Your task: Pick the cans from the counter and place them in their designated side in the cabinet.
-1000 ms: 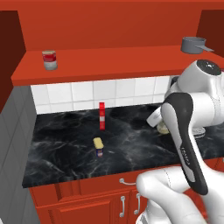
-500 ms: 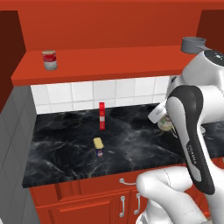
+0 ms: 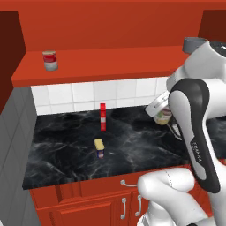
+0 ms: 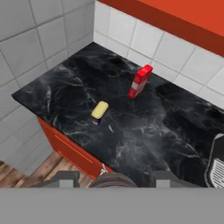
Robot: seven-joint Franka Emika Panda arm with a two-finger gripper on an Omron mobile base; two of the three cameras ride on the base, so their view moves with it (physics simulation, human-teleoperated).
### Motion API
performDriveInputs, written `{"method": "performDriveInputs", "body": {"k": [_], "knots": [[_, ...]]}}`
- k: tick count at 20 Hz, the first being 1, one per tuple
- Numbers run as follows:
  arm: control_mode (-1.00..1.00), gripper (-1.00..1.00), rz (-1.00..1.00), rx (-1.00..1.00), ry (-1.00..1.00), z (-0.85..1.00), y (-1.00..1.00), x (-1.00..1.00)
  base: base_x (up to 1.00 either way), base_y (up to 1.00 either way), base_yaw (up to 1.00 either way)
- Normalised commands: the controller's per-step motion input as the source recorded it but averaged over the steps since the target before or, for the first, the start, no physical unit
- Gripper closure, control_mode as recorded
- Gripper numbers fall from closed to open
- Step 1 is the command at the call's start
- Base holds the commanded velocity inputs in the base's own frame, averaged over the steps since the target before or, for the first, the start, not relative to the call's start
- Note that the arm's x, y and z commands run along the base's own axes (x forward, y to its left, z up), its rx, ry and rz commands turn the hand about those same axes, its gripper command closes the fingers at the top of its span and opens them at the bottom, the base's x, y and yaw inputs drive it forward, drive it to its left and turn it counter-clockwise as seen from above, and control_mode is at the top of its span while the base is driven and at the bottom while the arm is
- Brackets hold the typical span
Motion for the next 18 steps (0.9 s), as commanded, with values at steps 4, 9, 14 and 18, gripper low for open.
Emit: {"method": "performDriveInputs", "body": {"k": [4,9,14,18], "knots": [[-1.0,1.0,0.05,0.04,-0.07,0.29,0.13,0.0,0.0,0.0,0.0],[-1.0,1.0,0.05,0.03,-0.07,0.23,0.16,0.0,0.0,0.0,0.0],[-1.0,1.0,0.05,0.0,-0.07,0.17,0.16,0.0,0.0,0.0,0.0],[-1.0,1.0,0.05,0.01,-0.08,0.13,0.14,0.05,0.0,0.0,0.0]]}}
